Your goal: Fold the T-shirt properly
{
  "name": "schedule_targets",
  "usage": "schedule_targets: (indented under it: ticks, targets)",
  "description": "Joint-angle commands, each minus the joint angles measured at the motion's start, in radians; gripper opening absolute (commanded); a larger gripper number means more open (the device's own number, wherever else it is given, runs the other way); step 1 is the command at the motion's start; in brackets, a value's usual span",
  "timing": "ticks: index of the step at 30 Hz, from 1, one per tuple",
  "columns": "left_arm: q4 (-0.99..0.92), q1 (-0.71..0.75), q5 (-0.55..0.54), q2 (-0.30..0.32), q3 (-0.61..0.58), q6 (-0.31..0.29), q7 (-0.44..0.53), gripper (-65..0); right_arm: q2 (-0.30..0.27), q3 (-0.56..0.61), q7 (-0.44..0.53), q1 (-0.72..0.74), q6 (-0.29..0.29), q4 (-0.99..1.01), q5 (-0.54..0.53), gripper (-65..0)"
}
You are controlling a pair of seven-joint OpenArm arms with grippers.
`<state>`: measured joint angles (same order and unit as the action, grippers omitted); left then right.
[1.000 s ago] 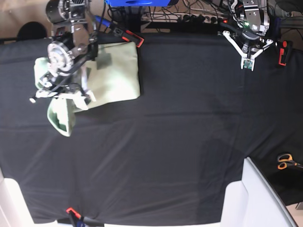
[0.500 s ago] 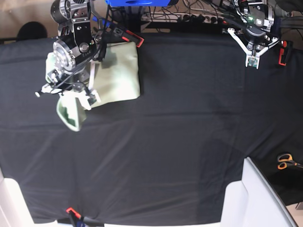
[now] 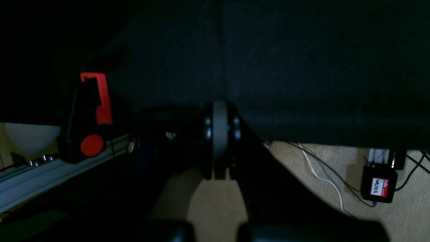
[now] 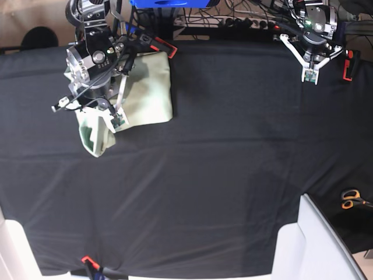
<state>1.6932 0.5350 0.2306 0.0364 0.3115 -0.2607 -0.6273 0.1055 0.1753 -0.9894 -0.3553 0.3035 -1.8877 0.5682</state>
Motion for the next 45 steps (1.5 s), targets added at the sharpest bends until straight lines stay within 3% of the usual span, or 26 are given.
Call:
schedule_targets:
  ticks: [1, 7, 19, 25, 38, 42, 45]
  targets:
    - [0.012, 0.006, 0.005, 0.007, 0.001, 0.01, 0.008, -65.0, 0.006, 0.003, 0.011, 0.003, -0.007, -0.019, -0.023, -64.7]
    - [0.011, 0.006, 0.005, 0.007, 0.004, 0.01, 0.008, -65.0, 0.004, 0.003, 0.011, 0.003, -0.007, -0.017, -0.113, -64.7]
    - [-0.045, 0.0, 0.006, 0.007, 0.001, 0.01, 0.01, -65.0, 0.006, 0.048, 0.013, -0.035, -0.005, -0.019, -0.127, -64.7]
    - [-0.043, 0.0, 0.006, 0.007, 0.001, 0.01, 0.011, -65.0, 0.004, 0.062, 0.017, -0.046, -0.011, -0.022, -0.248, -64.7]
    - [-0.043, 0.001, 0.008, 0.009, 0.007, 0.01, 0.011, -65.0, 0.004, 0.06, 0.019, -0.038, -0.011, -0.036, -0.254, -64.7]
    - [-0.043, 0.001, 0.01, 0.009, 0.007, 0.01, 0.011, -65.0, 0.006, 0.059, 0.019, -0.04, -0.011, -0.037, -0.254, -63.4]
    - [-0.045, 0.001, 0.006, 0.009, 0.007, 0.01, 0.011, -65.0, 0.007, 0.059, 0.016, -0.046, -0.011, -0.063, -0.254, -56.0]
